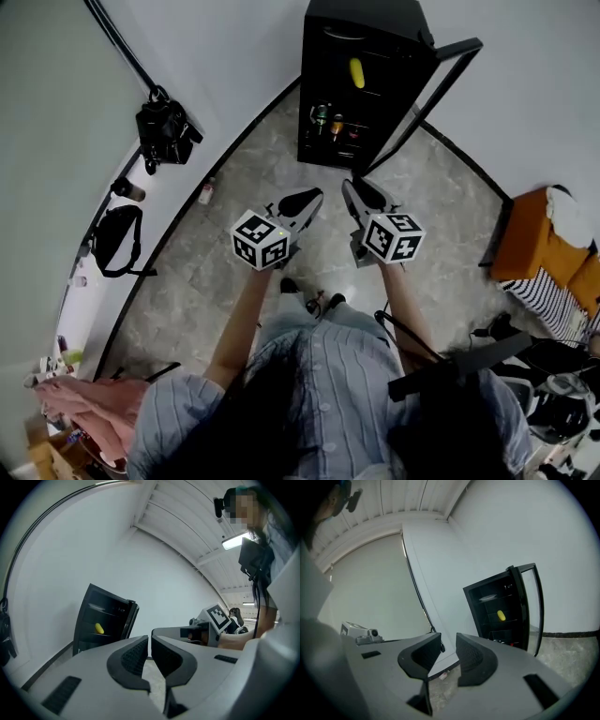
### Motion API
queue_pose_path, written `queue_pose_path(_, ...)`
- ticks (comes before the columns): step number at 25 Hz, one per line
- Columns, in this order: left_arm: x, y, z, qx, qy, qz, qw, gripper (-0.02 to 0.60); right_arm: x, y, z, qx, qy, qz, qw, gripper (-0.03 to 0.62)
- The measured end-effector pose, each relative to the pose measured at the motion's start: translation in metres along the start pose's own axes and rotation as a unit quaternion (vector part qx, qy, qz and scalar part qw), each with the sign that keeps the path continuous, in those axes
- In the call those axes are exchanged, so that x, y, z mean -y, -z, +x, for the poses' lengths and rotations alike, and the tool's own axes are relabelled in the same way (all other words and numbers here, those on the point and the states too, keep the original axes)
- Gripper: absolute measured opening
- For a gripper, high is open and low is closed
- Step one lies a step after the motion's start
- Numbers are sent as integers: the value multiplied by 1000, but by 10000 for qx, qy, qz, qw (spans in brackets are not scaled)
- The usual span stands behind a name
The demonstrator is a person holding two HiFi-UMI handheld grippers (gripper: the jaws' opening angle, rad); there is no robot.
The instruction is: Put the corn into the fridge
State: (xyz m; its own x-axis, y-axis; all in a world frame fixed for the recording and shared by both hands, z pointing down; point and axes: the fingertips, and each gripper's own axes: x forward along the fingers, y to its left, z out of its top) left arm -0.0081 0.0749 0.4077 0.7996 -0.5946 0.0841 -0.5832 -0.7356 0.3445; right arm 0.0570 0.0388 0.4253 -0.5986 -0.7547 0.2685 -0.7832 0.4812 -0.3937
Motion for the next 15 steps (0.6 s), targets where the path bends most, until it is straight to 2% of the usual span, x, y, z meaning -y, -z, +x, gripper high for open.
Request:
queue_pose_path(7,51,12,15,134,-33,-236,9996,11,9,10,-54,-186,-229,-430,9986,104)
queue_pose_path(15,100,34,19,19,-119,-197,9997,11,26,26,-123,-244,-383,-466,9979,77)
